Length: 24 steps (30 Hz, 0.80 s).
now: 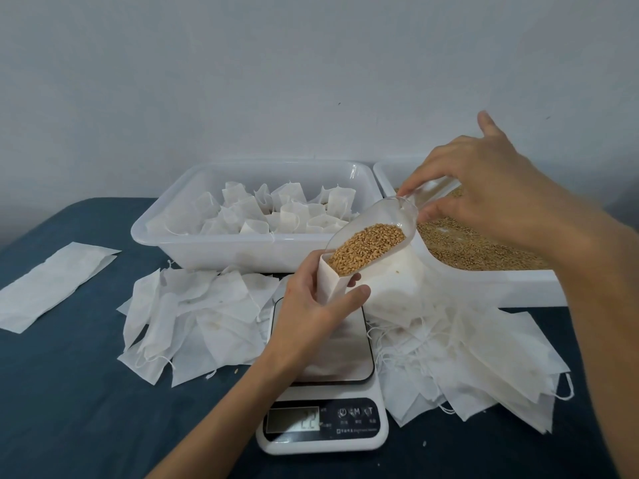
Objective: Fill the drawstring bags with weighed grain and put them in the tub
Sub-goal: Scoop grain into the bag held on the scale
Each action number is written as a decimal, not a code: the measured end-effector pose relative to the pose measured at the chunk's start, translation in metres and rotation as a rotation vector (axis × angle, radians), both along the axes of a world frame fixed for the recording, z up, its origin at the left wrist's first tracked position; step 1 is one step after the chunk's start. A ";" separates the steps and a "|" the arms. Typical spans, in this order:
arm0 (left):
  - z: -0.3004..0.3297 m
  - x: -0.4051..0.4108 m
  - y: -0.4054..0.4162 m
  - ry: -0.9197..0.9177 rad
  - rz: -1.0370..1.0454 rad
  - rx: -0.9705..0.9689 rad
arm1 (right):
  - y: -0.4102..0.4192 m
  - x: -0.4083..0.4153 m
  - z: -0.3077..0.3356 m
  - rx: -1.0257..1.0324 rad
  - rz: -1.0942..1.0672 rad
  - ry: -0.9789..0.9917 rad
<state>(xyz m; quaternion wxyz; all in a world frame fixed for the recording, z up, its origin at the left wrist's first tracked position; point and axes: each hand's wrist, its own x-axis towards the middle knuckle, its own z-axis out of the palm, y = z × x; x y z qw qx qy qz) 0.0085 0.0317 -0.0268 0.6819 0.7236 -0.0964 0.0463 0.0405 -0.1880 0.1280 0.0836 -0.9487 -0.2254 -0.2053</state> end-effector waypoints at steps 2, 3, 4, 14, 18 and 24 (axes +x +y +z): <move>0.000 0.000 0.000 0.003 0.002 0.002 | 0.000 0.000 0.000 0.005 0.005 0.001; 0.000 0.000 0.000 0.004 0.002 0.003 | 0.000 0.000 0.000 0.006 0.005 0.003; 0.000 0.000 -0.001 0.005 0.001 0.000 | -0.001 0.000 0.000 0.006 0.005 0.004; 0.000 0.000 0.000 0.003 0.004 -0.010 | -0.001 0.003 -0.003 -0.003 0.008 0.000; 0.000 0.000 -0.001 0.008 0.006 -0.014 | -0.001 0.003 -0.003 -0.007 0.004 -0.002; 0.002 -0.001 0.000 0.009 0.012 -0.006 | 0.000 0.002 -0.002 0.006 0.002 0.007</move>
